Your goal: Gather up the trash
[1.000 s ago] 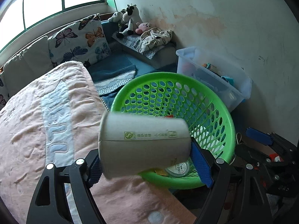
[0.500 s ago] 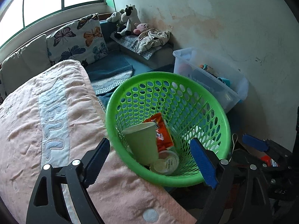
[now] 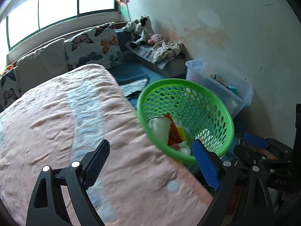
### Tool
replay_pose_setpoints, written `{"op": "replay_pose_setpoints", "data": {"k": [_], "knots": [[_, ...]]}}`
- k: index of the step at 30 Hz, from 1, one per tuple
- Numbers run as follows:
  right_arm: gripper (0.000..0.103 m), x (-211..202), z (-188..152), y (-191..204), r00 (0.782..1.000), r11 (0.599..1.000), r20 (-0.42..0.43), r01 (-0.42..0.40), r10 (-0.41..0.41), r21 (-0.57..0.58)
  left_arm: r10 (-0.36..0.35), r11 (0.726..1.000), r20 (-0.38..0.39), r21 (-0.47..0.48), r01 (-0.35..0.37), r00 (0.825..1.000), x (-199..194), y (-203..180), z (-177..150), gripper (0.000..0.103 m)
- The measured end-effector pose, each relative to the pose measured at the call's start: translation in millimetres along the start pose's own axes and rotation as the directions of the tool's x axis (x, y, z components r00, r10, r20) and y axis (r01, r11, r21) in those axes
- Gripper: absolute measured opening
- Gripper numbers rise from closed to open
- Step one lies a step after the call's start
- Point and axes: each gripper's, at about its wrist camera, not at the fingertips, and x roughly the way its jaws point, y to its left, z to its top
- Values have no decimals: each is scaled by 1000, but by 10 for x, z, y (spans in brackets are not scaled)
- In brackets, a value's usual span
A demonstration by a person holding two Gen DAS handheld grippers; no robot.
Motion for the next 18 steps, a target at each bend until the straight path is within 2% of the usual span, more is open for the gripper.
{"op": "replay_pose_setpoints", "data": {"k": [7, 18], "knots": [[77, -8, -70, 308, 1000, 998, -11, -9, 8, -68, 40, 997, 23, -64, -39, 999, -311, 266, -214, 91], [81, 28, -197, 766, 999, 991, -41, -26, 21, -135, 169, 975, 48, -156, -160, 984, -760, 688, -561, 94]]}}
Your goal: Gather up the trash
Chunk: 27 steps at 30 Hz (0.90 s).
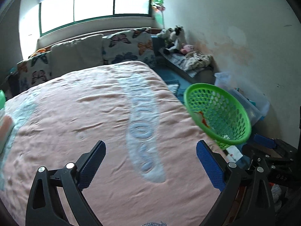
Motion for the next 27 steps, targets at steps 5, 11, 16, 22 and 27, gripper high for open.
{"op": "replay_pose_setpoints", "data": {"k": [5, 11, 16, 22, 27], "knots": [[82, 0, -29, 178, 1000, 1000, 0, -9, 9, -26, 30, 999, 6, -31, -30, 1000, -143, 176, -122, 94], [82, -2, -53, 287, 1000, 999, 0, -28, 28, -41, 71, 997, 23, -41, -70, 997, -322, 326, -265, 95], [82, 9, -72, 361, 999, 998, -7, -40, 40, -52, 88, 995, 25, -55, -86, 996, -398, 411, -372, 95], [82, 8, -78, 436, 999, 996, -15, -48, 47, -70, 104, 990, 20, -96, -102, 994, -445, 524, -467, 95], [82, -1, -80, 523, 998, 994, -18, -58, 56, -89, 127, 986, 21, -113, -123, 992, -466, 589, -512, 95]]}}
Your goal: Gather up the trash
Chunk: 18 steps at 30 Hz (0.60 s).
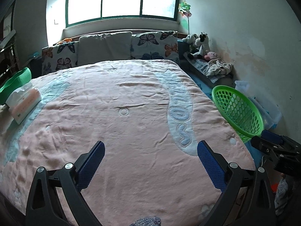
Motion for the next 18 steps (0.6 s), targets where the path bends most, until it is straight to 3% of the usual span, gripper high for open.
{"op": "replay_pose_setpoints", "data": {"k": [18], "knots": [[83, 62, 4, 142, 1000, 1000, -9, -9, 9, -23, 37, 999, 3, -20, -36, 999, -8, 136, -90, 95]]}}
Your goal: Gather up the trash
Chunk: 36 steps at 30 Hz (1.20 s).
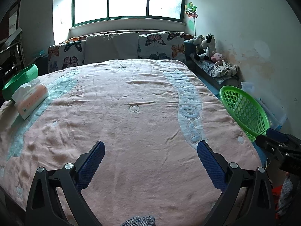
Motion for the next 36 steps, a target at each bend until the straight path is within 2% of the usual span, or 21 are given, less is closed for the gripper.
{"op": "replay_pose_setpoints", "data": {"k": [36], "knots": [[83, 25, -29, 19, 1000, 1000, -3, 1, -1, -8, 23, 1000, 4, -11, -23, 1000, -28, 96, -56, 95]]}}
